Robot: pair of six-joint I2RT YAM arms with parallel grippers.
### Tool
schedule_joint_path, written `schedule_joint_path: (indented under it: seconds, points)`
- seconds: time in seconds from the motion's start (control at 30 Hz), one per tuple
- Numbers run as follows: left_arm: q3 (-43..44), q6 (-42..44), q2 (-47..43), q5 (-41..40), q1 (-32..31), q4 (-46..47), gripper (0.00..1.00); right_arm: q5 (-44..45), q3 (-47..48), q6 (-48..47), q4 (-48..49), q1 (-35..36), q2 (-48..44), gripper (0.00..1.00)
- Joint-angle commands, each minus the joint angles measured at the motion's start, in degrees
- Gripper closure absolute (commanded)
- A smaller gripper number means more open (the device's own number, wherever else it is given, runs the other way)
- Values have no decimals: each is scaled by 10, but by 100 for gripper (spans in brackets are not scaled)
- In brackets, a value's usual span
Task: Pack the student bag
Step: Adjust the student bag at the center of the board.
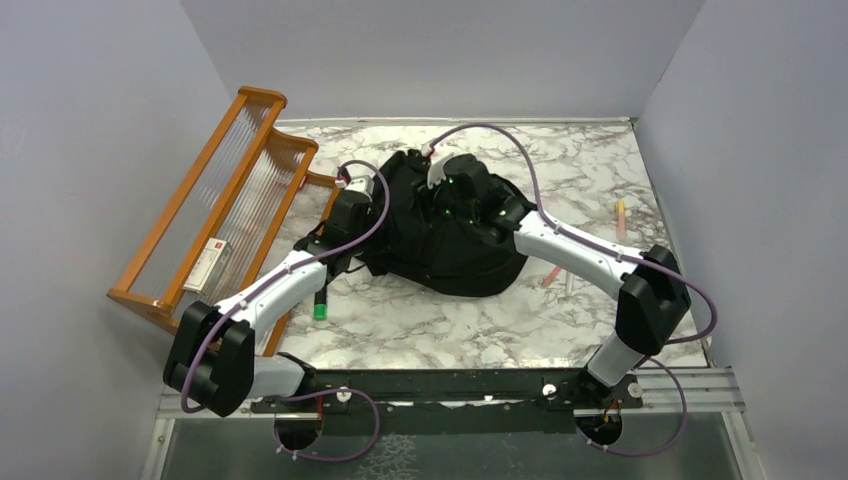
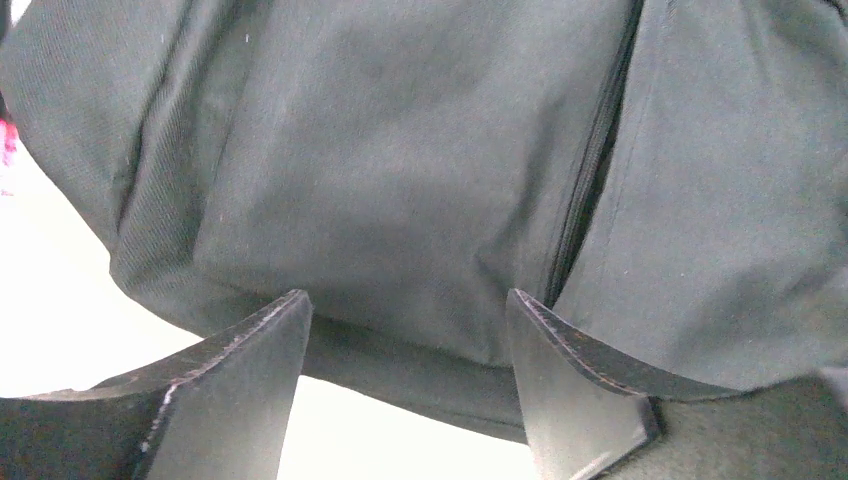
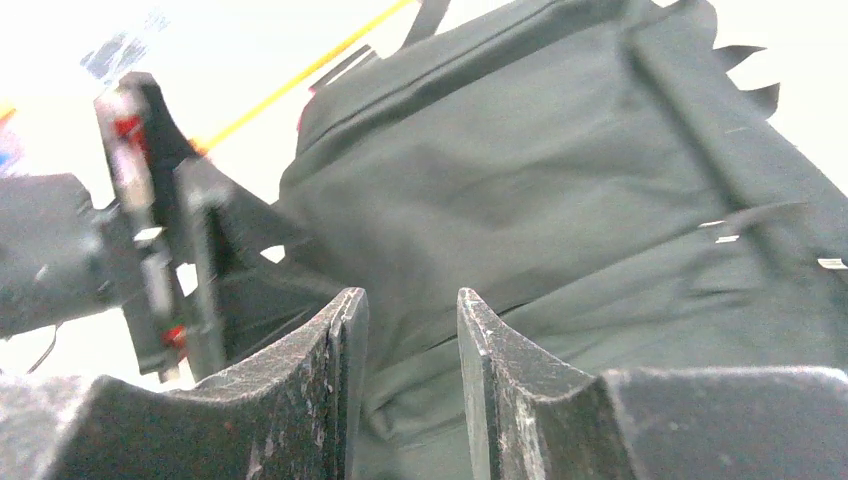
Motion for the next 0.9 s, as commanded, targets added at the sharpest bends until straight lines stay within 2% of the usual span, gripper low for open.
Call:
schedule_joint_path:
  seconds: [0.0,0.27,0.5,0.63,0.87]
  points:
    - [36,31,14,-17,2,13,26,115,51,-17,-51,-47,-1,57]
    - [54,38,24,-5,3,21,25,120,157,-6,-177,-148,83,60]
    - [73,51,49,7,3,20,25,36,235,-21,-274,-216,166,63]
    - [85,55,61,25,3,17,25,-13,268,-27,-297,-235,202,61]
    - [97,56,73,30,4,19,25,-6,302,-54,-288,-249,239,57]
